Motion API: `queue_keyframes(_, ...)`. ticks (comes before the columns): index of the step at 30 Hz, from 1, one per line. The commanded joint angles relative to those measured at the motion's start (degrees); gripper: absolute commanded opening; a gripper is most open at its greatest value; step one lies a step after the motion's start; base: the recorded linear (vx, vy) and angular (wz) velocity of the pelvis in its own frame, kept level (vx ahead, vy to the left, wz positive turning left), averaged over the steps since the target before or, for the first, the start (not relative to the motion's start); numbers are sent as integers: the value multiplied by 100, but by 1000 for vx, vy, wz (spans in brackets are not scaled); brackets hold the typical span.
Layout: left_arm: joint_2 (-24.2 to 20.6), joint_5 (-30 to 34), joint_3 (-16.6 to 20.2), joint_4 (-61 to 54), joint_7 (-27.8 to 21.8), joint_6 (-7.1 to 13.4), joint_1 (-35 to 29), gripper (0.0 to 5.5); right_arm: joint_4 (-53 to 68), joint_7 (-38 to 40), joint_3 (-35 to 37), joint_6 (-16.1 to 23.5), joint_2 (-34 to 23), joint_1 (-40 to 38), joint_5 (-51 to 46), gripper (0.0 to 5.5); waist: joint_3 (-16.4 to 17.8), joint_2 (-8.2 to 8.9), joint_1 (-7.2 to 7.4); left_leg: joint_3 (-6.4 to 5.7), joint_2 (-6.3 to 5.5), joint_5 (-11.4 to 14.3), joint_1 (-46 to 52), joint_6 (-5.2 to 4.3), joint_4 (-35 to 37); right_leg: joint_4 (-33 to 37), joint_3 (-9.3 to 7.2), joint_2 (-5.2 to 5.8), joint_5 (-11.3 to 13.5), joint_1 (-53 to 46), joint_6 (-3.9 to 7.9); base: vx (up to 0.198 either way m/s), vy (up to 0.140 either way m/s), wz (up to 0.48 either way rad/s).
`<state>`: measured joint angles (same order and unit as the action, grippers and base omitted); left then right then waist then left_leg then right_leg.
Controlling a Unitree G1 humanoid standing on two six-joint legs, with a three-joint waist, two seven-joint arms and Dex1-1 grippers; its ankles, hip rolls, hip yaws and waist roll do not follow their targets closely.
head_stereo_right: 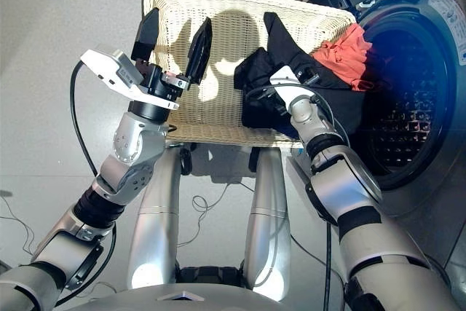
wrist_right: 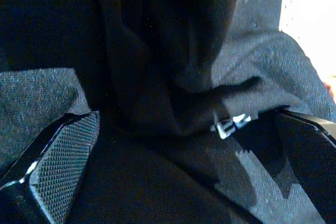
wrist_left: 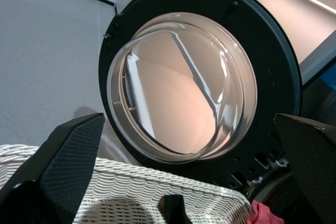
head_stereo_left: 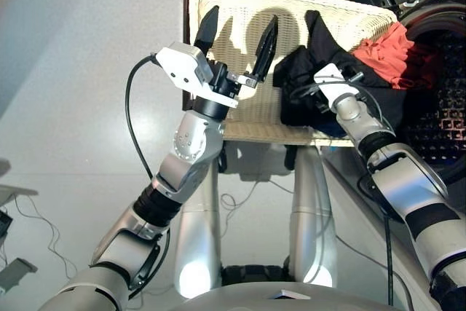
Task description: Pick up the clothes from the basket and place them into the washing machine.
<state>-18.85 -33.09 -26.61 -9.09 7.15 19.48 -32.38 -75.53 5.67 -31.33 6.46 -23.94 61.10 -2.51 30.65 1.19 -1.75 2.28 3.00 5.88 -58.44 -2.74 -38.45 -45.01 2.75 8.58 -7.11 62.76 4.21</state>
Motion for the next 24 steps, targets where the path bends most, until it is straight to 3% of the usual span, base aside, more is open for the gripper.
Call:
queue_keyframes(1,87,52,134,-784,-85,160,-44,550,-118,-41,-104,-88,46,-6,-55,308,-86,-311,-102,-2,162,267,-110,-136,-462,293,-81,-137,148,-197,122,0,0,0)
queue_keyframes(2,80,49,140,-786,-75,161,-55,550,-126,-47,-101,-89,64,-9,-69,82,-86,-302,-96,-3,161,268,-105,-131,-453,289,-80,-144,145,-189,118,0,0,0)
queue_keyframes(3,77,43,143,-793,-64,165,-64,550,-133,-48,-96,-87,80,-13,-88,0,-86,-291,-90,-5,153,271,-114,-127,-462,286,-76,-144,143,-187,120,0,0,0)
queue_keyframes(17,13,-11,177,-834,-88,158,-27,550,10,-134,-6,-16,-49,-107,-411,0,-86,-208,-34,-13,103,229,-88,-94,-378,360,-44,-142,211,-209,129,0,0,0)
queue_keyframes(24,-65,38,275,-880,-77,167,96,550,1086,-32,235,227,-321,-463,-1066,0,-86,-78,75,-9,106,196,-24,-101,-281,449,-50,-126,235,-271,143,0,0,0)
